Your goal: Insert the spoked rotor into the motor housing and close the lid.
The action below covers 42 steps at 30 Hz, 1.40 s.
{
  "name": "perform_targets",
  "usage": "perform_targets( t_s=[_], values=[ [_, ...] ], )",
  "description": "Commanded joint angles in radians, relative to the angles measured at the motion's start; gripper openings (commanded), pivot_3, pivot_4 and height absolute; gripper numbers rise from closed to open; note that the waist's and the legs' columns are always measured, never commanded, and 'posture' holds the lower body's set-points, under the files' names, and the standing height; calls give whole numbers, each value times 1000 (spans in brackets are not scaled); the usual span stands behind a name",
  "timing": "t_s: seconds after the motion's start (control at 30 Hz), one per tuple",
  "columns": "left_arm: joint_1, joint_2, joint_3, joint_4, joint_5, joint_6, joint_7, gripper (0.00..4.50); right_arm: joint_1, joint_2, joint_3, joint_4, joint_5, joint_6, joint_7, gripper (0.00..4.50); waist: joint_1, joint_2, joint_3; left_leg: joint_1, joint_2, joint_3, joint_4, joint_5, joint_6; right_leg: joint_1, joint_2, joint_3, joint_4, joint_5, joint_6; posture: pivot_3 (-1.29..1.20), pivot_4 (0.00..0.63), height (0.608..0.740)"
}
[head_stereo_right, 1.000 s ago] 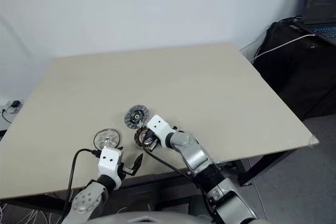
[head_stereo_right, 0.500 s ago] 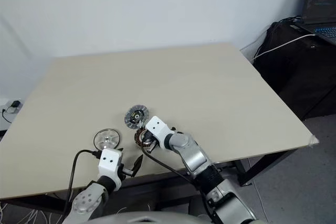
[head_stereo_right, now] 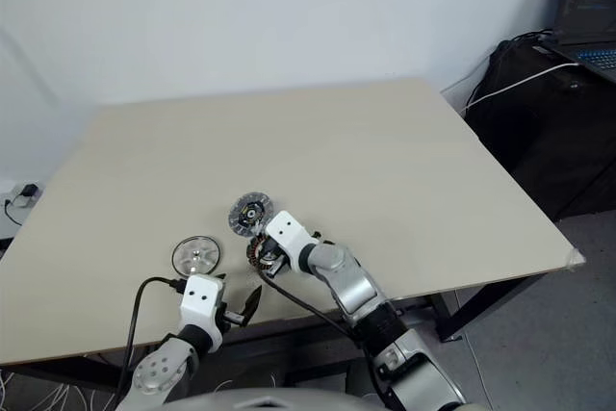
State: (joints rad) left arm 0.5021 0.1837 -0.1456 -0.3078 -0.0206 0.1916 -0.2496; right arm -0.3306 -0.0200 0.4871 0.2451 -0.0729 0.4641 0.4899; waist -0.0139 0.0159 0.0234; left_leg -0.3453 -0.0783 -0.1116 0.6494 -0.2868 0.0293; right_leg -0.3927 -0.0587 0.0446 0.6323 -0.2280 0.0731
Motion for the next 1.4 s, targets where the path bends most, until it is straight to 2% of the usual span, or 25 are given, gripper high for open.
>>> perform_targets(
  t_s=[0.03,0.5,0.83,1.03,1.1,1.27,1.4],
  values=[
    [5,-1,11,-7,-12,-26,0,4500,-7,11,6,-15,1,-13,14,18,0,0,0,0,0,0,0,0,0,0,0,0,0,0,0,0,0,740],
    [36,-11,-4,-77,-6,13,20,4500,7,-7,46,-2,-13,-43,57,18,0,0,0,0,0,0,0,0,0,0,0,0,0,-3,4,0,0,740],
    [23,-18,4,-77,-13,23,23,4500,35,9,-55,-142,36,-57,4,18,1,0,0,0,0,0,0,0,0,0,0,0,0,-3,4,0,0,740],
    [41,-30,11,-90,-18,3,31,4500,127,-40,-106,-291,65,-57,-2,18,3,-1,0,-1,0,-1,0,0,0,0,-1,0,0,-3,4,0,0,740],
    [40,-55,41,-100,-42,-23,53,4500,150,-59,-136,-322,72,-44,-16,18,3,-1,1,-1,0,-1,0,0,0,0,-1,0,0,-3,5,0,0,740],
    [-9,-158,218,-61,-179,-68,137,4500,201,-102,-199,-370,100,-13,-27,18,3,-2,1,0,1,0,1,-2,-5,0,-1,0,0,-3,5,0,0,740],
    [-23,-190,297,-34,-248,-75,137,4500,257,-139,-210,-419,120,-32,-12,18,6,-4,1,-1,1,-1,1,0,0,0,-1,-1,-1,-3,5,0,0,740]
  ],
)
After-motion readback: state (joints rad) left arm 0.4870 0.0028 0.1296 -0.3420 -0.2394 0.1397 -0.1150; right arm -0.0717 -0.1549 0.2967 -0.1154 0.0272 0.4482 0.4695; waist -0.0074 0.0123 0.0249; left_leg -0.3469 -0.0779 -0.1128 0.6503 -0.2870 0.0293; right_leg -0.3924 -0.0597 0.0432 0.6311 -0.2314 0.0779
